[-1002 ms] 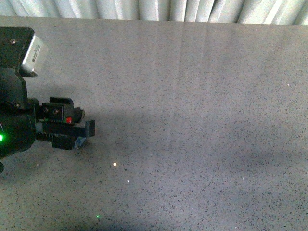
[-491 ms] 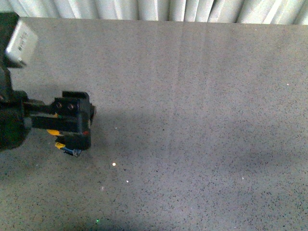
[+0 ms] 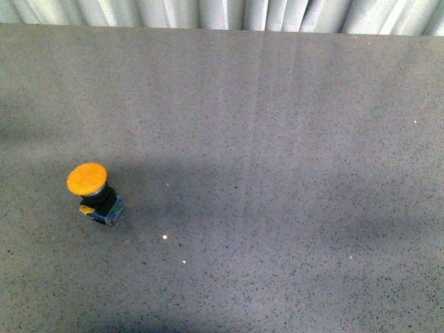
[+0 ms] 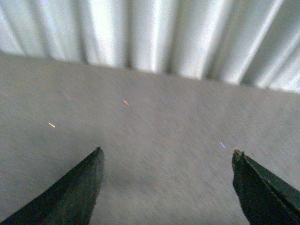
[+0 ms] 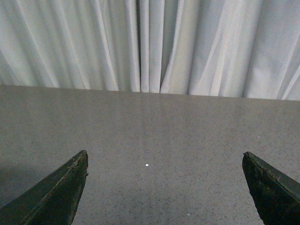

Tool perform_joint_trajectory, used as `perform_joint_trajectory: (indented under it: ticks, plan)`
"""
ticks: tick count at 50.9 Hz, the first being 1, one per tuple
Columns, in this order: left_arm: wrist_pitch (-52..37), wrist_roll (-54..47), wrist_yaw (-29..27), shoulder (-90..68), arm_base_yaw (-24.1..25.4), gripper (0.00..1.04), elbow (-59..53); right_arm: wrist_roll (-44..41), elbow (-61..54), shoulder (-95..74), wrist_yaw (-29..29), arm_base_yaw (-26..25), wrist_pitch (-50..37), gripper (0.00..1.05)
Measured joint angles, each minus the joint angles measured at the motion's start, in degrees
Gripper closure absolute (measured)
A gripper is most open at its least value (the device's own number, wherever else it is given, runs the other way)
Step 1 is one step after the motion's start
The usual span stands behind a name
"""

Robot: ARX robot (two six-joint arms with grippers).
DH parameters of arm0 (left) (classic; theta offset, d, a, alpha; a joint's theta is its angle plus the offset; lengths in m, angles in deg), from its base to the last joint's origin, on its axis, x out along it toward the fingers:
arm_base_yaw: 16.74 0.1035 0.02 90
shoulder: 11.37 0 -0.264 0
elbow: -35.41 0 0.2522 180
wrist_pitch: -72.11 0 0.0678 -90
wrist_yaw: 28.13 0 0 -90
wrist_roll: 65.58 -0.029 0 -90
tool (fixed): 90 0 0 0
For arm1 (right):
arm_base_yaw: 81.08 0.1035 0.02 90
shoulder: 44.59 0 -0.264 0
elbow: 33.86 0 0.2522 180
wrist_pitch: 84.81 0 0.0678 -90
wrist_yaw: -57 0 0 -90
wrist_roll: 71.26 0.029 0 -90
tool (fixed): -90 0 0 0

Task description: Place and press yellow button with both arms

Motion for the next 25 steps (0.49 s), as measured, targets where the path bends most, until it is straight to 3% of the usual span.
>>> perform_joint_trajectory:
  ticks: [8,11,15,22,25]
  plan:
    - [-2.3,-3.0,-0.6,10.3,0.4,0.51,-5.8,0.2,0.2,-0.3,-0.3,-0.1,0.4,0.09]
    - [-1.8,-3.6,-0.7,13.2,0.4,0.62,-7.3,2.0,5.0,-7.3,-4.3,-0.1,11.1,0.09]
    - [-1.0,-3.9,-0.8,15.2,0.5,0.72,-8.6,2.1,10.1,-19.3,-3.9,1.6,15.4,0.09]
    - [1.9,-4.2,-0.7,20.2,0.4,1.01,-11.6,-1.9,17.6,-45.8,-1.7,8.9,0.2,0.09]
    - [2.8,-4.3,-0.7,22.1,0.4,1.03,-12.3,-4.7,19.4,-52.9,-1.3,10.9,-5.0,0.09]
